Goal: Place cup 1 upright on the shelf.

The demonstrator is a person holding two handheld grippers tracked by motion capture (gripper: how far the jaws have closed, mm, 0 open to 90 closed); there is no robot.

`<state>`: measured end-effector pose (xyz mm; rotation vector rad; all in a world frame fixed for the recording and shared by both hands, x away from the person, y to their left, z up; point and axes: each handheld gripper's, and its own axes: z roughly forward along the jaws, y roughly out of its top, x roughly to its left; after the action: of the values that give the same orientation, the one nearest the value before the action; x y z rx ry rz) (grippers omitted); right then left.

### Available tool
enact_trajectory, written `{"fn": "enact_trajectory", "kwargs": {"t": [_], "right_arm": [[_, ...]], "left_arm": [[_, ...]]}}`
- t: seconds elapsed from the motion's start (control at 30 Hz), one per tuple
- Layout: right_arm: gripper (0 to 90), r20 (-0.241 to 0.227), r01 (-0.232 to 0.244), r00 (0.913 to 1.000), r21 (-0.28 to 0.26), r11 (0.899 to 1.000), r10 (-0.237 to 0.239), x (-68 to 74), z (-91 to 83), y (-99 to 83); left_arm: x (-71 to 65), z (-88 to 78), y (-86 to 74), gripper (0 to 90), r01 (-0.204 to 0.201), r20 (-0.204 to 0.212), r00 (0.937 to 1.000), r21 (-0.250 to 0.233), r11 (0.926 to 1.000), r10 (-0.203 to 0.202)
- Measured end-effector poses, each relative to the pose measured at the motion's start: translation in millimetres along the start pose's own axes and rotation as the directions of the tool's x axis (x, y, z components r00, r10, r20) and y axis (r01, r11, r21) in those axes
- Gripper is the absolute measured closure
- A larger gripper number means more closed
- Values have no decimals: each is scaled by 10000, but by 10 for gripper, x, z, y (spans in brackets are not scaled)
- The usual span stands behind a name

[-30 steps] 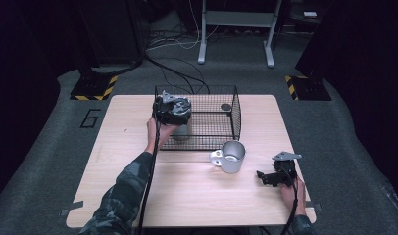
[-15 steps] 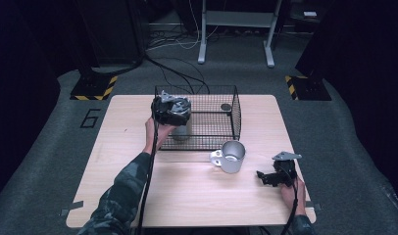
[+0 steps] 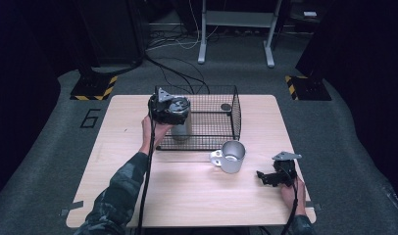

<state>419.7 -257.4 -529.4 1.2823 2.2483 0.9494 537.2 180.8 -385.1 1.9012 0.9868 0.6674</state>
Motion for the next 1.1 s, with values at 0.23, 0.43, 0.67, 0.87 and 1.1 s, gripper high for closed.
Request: {"fn": "enact_trajectory", "kwargs": {"t": [0.23, 0.43, 0.67, 0.87, 1.1], "right_arm": [[0, 6, 6, 10000, 9, 10000, -6, 0, 0, 0], [1, 2, 9, 10000, 35, 10000, -9, 0, -1, 1], [1, 16, 6, 10000, 9, 10000, -6, 0, 0, 0], [1, 3, 10, 10000, 33, 10000, -10, 0, -1, 0], [1, 9, 1, 10000, 33, 10000, -1, 1, -2, 0]], "left_arm": [[48, -146, 18, 0, 127, -28, 9999, 3, 9999, -127], [72, -332, 17, 0, 124, 110, 9999, -115, 9999, -122], [42, -573, -9, 0, -148, 258, 9995, -228, 9996, 154], [5, -757, -110, 0, -341, 166, 9993, -169, 9993, 344], [29, -935, -296, 0, -391, 233, 9990, 51, 9992, 390]]}}
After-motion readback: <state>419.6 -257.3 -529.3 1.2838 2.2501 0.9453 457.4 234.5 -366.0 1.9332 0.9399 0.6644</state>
